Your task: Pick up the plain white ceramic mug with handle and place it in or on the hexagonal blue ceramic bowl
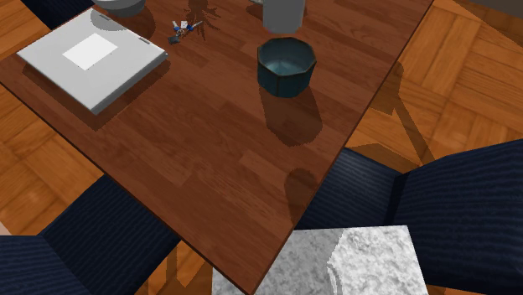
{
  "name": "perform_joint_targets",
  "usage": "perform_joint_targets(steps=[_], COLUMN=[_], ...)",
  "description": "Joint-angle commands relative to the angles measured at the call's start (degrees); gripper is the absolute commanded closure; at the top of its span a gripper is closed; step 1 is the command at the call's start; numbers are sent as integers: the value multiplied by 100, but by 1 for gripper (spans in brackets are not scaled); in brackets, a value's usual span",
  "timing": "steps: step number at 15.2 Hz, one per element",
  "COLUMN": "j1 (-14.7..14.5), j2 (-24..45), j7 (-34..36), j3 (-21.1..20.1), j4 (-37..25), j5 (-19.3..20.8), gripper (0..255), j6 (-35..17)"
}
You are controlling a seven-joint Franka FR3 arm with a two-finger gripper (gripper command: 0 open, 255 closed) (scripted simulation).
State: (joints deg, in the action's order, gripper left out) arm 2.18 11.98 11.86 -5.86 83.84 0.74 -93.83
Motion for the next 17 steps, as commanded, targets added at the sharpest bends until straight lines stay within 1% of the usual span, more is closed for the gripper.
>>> perform_joint_targets(steps=[1, 3, 10, 17], j1=[57, 115, 133, 144], j2=[495, 908, 777, 740], j7=[-123, -240, -243, -244], j3=[52, 98, 100, 103], j4=[-765, -1421, -682, -87], j5=[40, 64, 54, 52], gripper=[255, 255, 255, 255], j6=[272, 515, -93, -651])
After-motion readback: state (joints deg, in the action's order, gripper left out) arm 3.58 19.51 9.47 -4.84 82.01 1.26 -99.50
